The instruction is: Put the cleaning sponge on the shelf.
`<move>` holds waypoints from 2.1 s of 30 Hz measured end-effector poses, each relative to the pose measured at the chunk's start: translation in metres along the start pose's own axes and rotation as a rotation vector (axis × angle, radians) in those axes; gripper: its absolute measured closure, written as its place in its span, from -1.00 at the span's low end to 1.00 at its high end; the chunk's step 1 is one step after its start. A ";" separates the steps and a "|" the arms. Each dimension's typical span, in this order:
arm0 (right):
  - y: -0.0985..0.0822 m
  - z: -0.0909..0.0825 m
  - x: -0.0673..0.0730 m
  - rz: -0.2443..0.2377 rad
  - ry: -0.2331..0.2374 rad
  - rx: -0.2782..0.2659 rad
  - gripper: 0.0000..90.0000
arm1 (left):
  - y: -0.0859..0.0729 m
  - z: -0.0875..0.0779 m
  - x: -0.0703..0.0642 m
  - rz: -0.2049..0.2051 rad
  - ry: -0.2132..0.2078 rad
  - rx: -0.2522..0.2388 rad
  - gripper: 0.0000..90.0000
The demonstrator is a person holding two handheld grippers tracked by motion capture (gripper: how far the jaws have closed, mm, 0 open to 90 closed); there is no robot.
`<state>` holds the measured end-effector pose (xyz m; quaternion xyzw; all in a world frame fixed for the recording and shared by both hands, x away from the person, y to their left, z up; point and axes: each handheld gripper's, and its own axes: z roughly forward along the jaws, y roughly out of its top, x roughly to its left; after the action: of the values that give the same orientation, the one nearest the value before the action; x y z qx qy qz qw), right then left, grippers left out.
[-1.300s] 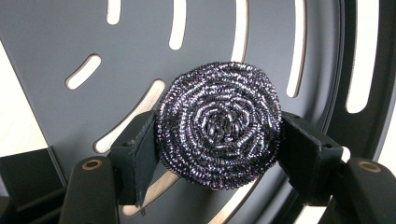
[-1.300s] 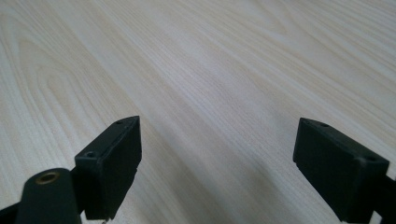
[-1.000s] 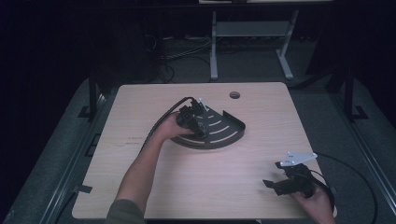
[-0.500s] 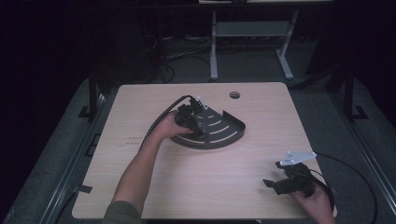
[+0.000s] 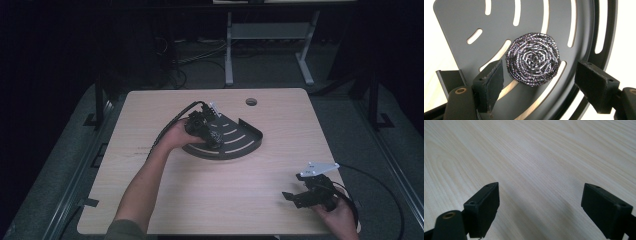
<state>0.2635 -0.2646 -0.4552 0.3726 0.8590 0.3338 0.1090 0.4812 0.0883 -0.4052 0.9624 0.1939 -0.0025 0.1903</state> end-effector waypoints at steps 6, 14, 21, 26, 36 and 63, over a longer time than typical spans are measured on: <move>0.002 0.002 -0.001 -0.003 -0.001 0.001 -0.67 | -0.004 -0.004 -0.002 0.005 0.002 0.003 -0.50; 0.004 0.004 0.001 -0.007 0.002 0.006 -0.67 | -0.009 -0.010 -0.007 0.013 0.000 -0.006 -0.50; 0.004 0.003 0.001 -0.005 0.004 0.004 -0.67 | -0.008 -0.015 -0.011 0.021 0.004 -0.011 -0.50; 0.003 0.004 0.001 -0.005 0.004 0.006 -0.67 | -0.011 -0.019 -0.013 0.022 0.008 -0.014 -0.50; 0.004 0.004 0.001 -0.005 0.006 0.006 -0.67 | -0.022 -0.027 -0.017 0.011 0.011 -0.038 -0.51; 0.003 0.006 0.001 -0.003 0.004 0.019 -0.67 | -0.042 -0.036 -0.032 -0.001 0.009 -0.070 -0.51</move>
<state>0.2671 -0.2591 -0.4572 0.3715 0.8629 0.3264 0.1041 0.4331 0.1255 -0.3851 0.9551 0.1950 0.0086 0.2230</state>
